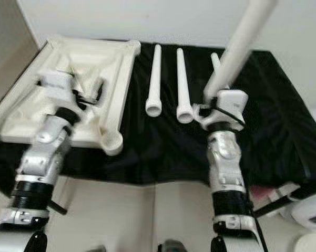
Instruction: Building children table
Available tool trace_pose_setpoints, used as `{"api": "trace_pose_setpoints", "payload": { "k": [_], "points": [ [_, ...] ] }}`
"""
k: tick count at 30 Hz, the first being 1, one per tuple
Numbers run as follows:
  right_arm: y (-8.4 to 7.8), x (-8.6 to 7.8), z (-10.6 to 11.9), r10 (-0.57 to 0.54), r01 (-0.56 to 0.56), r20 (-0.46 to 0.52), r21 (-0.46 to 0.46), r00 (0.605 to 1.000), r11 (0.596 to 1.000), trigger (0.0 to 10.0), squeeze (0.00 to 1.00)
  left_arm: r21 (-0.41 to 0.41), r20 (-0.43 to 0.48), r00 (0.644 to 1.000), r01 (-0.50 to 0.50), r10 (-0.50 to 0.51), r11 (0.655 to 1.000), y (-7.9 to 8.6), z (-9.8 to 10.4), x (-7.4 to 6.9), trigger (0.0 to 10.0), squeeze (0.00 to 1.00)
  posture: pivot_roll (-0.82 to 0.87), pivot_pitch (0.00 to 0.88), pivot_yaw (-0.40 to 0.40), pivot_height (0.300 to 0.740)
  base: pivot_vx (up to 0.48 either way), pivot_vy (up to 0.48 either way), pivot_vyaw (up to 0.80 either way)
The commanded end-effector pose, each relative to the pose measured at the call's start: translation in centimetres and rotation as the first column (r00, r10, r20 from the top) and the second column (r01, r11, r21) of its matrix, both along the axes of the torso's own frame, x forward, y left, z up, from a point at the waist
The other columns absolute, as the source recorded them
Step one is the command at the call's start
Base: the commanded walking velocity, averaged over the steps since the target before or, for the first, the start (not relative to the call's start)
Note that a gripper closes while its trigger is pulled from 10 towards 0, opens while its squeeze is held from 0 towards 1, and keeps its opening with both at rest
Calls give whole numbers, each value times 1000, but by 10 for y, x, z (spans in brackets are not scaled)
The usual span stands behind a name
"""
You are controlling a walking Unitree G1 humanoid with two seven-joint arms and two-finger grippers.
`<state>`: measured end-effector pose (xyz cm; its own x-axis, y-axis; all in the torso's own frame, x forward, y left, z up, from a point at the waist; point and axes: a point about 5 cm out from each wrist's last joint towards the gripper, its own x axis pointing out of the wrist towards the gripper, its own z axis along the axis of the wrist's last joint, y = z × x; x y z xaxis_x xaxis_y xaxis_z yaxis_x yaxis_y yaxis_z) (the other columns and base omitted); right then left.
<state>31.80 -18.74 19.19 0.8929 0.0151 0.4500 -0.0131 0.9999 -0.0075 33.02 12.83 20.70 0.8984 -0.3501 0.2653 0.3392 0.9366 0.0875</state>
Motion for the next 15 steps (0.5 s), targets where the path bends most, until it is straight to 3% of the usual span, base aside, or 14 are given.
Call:
{"api": "trace_pose_setpoints", "payload": {
  "k": [1, 8, 15],
  "points": [
    [10, 1, 5, 34, -34, 22, 2, 999, 999, 10000, 0, 13, 2, 999, -39, 39, 999, 10, 1, 0, 10000, 0, 34, 0, -25, 740, 330, 0, 0],
    [11, 1, 5, 39, -39, 21, -1, 999, 999, 10000, 0, 15, 1, 998, -58, 58, 998, 10, 0, 0, 10000, 0, 30, 0, -24, 740, 47, 0, 0],
    [11, 0, 4, 44, -44, 13, -10, 999, 999, 10000, 0, 71, 3, 1000, -19, 19, 997, 2, 2, -3, 10000, 0, 28, 0, -24, 740, 0, 0, 0]
  ]
}}
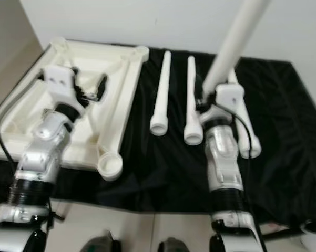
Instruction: Building children table
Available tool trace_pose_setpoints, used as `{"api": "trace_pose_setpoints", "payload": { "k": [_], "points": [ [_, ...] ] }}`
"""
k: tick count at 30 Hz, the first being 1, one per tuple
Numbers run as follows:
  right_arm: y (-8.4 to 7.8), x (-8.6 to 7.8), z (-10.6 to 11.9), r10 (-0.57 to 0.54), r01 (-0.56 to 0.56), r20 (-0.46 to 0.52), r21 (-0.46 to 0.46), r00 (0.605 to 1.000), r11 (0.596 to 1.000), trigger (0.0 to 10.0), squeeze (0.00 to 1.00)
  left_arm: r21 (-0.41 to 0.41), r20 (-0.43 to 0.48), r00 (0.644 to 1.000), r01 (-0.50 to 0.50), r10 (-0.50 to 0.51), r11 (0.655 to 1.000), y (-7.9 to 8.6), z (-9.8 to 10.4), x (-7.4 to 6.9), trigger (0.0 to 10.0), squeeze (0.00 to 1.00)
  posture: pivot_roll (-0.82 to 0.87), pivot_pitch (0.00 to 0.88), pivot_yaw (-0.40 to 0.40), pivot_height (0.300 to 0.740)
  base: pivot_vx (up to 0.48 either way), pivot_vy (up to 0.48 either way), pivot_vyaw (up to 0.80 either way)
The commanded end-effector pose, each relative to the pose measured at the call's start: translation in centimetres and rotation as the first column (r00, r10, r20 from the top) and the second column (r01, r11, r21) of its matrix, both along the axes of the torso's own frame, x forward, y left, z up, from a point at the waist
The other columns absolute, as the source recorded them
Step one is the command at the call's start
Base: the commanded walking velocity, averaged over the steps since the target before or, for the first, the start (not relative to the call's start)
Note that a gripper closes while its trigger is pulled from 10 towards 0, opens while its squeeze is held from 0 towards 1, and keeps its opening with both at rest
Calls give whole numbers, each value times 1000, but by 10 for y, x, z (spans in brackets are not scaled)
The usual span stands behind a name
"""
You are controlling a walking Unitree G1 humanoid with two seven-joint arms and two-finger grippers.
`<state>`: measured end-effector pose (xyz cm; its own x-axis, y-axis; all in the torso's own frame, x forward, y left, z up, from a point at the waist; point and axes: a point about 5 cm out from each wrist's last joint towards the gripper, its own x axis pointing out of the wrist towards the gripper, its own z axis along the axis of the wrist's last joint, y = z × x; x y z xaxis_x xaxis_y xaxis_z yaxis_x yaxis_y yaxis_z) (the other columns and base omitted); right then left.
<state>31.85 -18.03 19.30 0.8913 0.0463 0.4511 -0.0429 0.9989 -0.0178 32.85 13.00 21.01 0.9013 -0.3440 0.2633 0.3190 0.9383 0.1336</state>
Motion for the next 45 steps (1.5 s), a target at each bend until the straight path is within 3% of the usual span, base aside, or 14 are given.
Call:
{"api": "trace_pose_setpoints", "payload": {
  "k": [1, 5, 13, 15, 16, 18, 27, 31, 35, 39, 45],
  "points": [
    [4, -1, 3, 15, -15, 11, -1, 1000, 1000, 10000, 0, 57, -33, 999, 27, -25, 998, -5, -3, -2, 10000, 0, 26, 0, -23, 740, 0, 0, 0],
    [4, -1, 3, 16, -16, 11, -5, 1000, 1000, 10000, 0, 160, -105, 992, 88, -72, 983, -15, -13, -5, 10000, 0, 24, 0, -20, 740, 0, 0, 0],
    [4, -2, 4, 16, -16, 12, -6, 1000, 1000, 10000, 0, 273, -190, 981, 75, -23, 959, -12, -28, -2, 10000, 0, 19, 0, -16, 740, 0, 0, 0],
    [4, -4, 4, 14, -14, 15, -6, 1000, 1000, 10000, 0, 389, -215, 976, 73, 14, 918, -7, -38, -2, 10000, 0, 14, 0, -10, 740, 0, 0, 0],
    [4, -4, 4, 14, -14, 15, -6, 1000, 1000, 10000, 0, 389, -215, 976, 73, 14, 918, -7, -38, -2, 10000, 0, 14, 0, -10, 740, 0, 0, 0],
    [3, -6, 3, 10, -10, 13, -5, 1000, 1000, 10000, 0, 482, -246, 968, 76, 52, 873, -2, -47, -3, 10000, 0, 13, 0, -7, 740, 0, 0, 0],
    [2, -11, 1, 2, -2, 4, -4, 1000, 1000, 10000, 0, 594, -286, 945, 44, 160, 803, 9, -65, -1, 10000, 0, 0, 12, 0, 740, 0, 0, 0],
    [0, -12, 1, -3, 3, 0, -7, 1000, 1000, 10000, 0, 683, -251, 957, 71, 142, 727, 4, -66, -3, 10000, 0, -5, 14, -1, 740, 0, 0, 0],
    [0, -13, 1, -4, 4, -2, -9, 1000, 1000, 10000, 0, 680, -267, 957, 106, 110, 726, -3, -67, -4, 10000, 0, -7, 11, -1, 740, 0, 0, 0],
    [0, -12, 2, -4, 4, -2, -11, 1000, 1000, 10000, 0, 709, -263, 960, 127, 92, 694, -8, -68, -5, 10000, 0, -9, 7, -2, 740, 0, 0, 0],
    [0, -12, 3, -4, 4, 1, -12, 1000, 1000, 10000, 0, 704, -277, 960, 169, 47, 690, -18, -69, -7, 10000, 0, -12, 4, -1, 740, 0, 0, 0]
  ]
}}
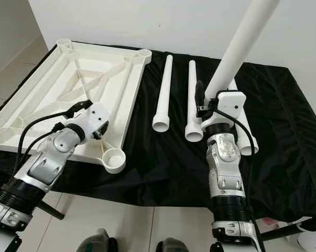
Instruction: Building children table
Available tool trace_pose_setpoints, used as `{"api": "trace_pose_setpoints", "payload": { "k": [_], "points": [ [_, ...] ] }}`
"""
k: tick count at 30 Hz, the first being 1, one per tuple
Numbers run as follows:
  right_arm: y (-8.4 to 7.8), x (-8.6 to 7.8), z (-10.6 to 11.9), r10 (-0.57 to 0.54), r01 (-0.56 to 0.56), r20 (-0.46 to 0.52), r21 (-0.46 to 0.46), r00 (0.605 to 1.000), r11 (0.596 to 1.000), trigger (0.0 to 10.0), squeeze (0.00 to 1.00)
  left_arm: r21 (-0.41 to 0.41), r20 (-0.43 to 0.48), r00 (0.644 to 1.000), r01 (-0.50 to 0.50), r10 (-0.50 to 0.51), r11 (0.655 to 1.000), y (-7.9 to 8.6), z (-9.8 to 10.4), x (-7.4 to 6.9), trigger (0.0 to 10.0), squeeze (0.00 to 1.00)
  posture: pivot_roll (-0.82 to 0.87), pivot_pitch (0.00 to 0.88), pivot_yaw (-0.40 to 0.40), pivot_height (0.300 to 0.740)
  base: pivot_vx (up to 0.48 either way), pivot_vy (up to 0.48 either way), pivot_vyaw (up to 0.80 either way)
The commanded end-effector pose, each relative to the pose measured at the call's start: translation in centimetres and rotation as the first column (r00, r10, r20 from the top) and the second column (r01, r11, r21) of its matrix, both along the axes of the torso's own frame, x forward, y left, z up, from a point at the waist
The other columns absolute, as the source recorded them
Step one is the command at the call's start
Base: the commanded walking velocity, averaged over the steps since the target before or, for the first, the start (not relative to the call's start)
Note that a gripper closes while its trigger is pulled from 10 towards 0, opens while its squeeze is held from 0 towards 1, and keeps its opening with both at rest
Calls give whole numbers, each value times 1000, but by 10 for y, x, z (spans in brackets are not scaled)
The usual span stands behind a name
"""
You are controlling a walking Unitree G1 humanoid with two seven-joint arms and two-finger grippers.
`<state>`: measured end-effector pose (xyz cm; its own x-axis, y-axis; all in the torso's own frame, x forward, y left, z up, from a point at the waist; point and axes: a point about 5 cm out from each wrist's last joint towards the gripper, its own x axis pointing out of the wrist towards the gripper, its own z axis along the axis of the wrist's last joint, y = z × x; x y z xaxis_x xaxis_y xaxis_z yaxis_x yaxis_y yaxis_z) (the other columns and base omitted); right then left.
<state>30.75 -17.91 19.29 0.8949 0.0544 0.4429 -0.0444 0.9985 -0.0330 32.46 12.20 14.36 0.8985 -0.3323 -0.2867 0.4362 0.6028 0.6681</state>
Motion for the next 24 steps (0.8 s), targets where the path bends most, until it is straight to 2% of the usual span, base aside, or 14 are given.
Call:
{"api": "trace_pose_setpoints", "payload": {
  "k": [1, 6, 8, 10, 24],
  "points": [
    [-1, -1, 3, -6, 6, 9, 4, 1000, 1000, 10000, 0, 10, -33, 997, 64, -64, 998, -10, -2, -3, 10000, 0, -12, 4, -1, 740, 0, 0, 0],
    [-2, -1, 5, -10, 10, 14, 3, 1000, 1000, 10000, 0, -1, -39, 994, 105, -105, 995, -24, -3, -5, 10000, 0, -19, 0, 4, 740, 0, 0, 0],
    [-2, -1, 5, -10, 10, 14, 3, 1000, 1000, 10000, 0, -1, -39, 994, 105, -105, 995, -24, -3, -5, 10000, 0, -19, 0, 4, 740, 0, 0, 0],
    [-2, -1, 5, -12, 12, 15, 6, 1000, 1000, 10000, 0, -13, -34, 992, 125, -125, 992, -36, -1, -3, 10000, 0, -19, 0, 4, 740, 0, 0, 0],
    [-1, -2, 4, -14, 14, 9, 11, 1000, 1000, 10000, 0, -35, -21, 983, 183, -184, 982, -66, 5, 5, 10000, 0, -27, 9, 10, 740, 0, 0, 0]
  ]
}}
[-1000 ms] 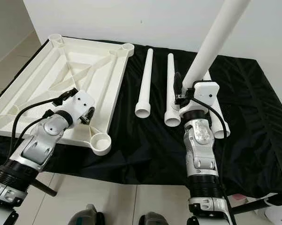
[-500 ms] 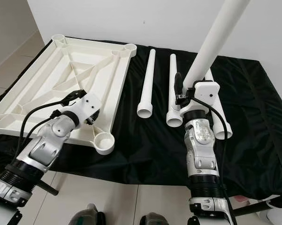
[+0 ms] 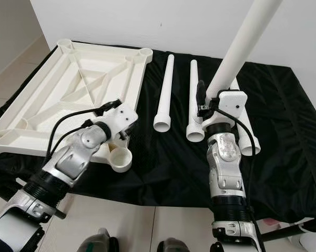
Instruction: Building children table
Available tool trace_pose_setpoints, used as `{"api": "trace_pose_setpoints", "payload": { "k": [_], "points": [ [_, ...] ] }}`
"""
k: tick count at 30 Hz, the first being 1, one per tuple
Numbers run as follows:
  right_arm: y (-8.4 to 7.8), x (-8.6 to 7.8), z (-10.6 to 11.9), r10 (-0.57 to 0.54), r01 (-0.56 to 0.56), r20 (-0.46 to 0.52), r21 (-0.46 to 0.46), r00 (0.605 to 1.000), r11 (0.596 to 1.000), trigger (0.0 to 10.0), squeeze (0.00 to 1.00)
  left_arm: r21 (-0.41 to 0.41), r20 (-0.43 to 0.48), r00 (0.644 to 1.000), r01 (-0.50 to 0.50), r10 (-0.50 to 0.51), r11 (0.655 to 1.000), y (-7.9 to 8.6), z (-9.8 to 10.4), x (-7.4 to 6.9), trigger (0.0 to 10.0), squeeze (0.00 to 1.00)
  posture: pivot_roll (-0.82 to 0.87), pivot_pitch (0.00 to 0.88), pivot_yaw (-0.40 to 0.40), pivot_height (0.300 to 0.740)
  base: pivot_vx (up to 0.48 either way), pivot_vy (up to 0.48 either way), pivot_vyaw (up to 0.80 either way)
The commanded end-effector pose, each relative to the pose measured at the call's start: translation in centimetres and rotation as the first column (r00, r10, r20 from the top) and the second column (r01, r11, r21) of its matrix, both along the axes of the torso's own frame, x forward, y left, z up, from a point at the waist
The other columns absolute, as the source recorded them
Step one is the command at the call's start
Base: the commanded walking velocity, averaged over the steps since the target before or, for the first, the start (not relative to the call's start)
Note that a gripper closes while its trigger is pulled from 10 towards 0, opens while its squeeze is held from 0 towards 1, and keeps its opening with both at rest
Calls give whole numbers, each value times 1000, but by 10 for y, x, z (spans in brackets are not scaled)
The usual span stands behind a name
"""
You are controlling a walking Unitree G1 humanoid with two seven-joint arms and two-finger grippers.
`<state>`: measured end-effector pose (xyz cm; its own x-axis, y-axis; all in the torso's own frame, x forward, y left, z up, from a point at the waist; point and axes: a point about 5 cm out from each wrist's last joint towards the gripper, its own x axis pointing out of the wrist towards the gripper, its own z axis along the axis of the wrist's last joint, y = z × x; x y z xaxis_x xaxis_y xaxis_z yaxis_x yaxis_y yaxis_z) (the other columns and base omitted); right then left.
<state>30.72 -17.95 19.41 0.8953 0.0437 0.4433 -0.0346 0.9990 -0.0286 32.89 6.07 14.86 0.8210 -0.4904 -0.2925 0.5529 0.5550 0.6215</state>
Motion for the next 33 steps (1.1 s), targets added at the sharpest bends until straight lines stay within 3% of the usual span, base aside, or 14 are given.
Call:
{"api": "trace_pose_setpoints", "payload": {
  "k": [1, 6, 7, 9, 11, 16, 21, 33],
  "points": [
    [-1, -2, 3, -7, 7, 9, 6, 1000, 1000, 10000, 0, 23, 10, 1000, 27, -28, 999, -6, 0, 1, 10000, 0, -28, 9, 11, 740, 0, 0, 0],
    [-3, -3, 3, -14, 14, 9, 7, 1000, 1000, 10000, 0, 20, 29, 999, 14, -14, 1000, -5, 3, 3, 10000, 0, -31, 8, 13, 740, 0, 0, 0],
    [-3, -4, 2, -18, 18, 10, 9, 1000, 1000, 10000, 0, -13, 70, 996, -49, 50, 999, 8, 15, 9, 10000, 0, -29, 9, 17, 740, 0, 0, 0],
    [-3, -4, 2, -18, 18, 10, 9, 1000, 1000, 10000, 0, -13, 70, 996, -49, 50, 999, 8, 15, 9, 10000, 0, -29, 9, 17, 740, 0, 0, 0],
    [-3, -4, 2, -18, 18, 8, 11, 1000, 1000, 10000, 0, -47, 94, 990, -99, 104, 994, 20, 26, 13, 10000, 0, -24, 11, 17, 740, 0, 0, 0],
    [2, -3, -1, 6, -6, -2, 17, 1000, 1000, 10000, 0, -42, 135, 980, -143, 147, 989, 37, 38, 16, 10000, 0, -8, 13, 9, 740, 0, 0, 0],
    [17, -4, -9, 111, -111, -54, -7, 992, 994, 10000, 0, 47, 100, 986, -139, 133, 989, 47, 21, 12, 10000, 0, 6, 16, -1, 740, 0, 0, 0],
    [27, -16, -23, 210, -216, -132, -32, 969, 976, 10000, 0, 69, 41, 996, -81, 78, 994, 38, 5, 1, 10000, 0, 0, 26, -1, 740, 0, 0, 0]
  ]
}}
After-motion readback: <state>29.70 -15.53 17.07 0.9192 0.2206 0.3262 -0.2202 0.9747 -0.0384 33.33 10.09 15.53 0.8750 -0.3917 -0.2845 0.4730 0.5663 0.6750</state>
